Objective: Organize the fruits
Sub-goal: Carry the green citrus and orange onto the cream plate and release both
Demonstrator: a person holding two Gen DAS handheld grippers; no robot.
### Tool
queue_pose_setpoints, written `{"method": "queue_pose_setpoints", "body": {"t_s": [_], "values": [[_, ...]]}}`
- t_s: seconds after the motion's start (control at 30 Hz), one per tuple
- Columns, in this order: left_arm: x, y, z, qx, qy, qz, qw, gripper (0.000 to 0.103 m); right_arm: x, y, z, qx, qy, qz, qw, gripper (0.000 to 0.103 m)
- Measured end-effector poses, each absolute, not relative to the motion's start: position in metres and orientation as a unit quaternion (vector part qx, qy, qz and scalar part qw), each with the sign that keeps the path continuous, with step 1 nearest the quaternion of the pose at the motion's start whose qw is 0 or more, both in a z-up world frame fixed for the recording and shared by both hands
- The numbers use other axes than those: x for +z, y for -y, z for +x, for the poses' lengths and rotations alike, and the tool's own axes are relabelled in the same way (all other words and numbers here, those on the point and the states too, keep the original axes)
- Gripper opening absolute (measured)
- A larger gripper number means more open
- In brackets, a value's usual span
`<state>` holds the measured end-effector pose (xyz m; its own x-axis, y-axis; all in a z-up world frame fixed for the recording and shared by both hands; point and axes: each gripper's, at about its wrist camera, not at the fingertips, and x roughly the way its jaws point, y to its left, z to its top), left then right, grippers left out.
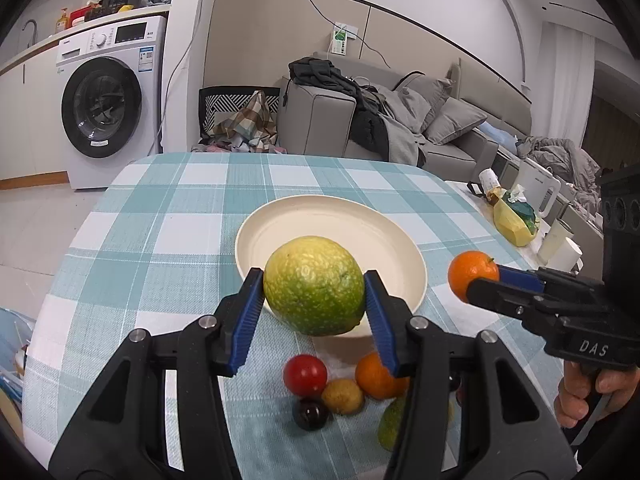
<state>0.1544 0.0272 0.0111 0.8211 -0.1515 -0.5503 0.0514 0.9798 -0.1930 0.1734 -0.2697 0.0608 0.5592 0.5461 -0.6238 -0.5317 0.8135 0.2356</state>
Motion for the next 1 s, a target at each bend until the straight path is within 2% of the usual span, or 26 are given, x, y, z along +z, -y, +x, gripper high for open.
{"method": "queue_pose_setpoints", "body": {"t_s": [0.47,1.0], "values": [[-0.019,-0.021,0.202,-0.06,-0.32,-0.076,0.942,0.047,0.026,0.247,0.206,0.303,-0.392,0.005,0.869,0.04],[-0.035,-0.013,0.212,-0.064,-0.345,-0.066,0.934,0.047,0.019,0.231,0.218,0.287,-0.406,-0.011,0.868,0.04]]}}
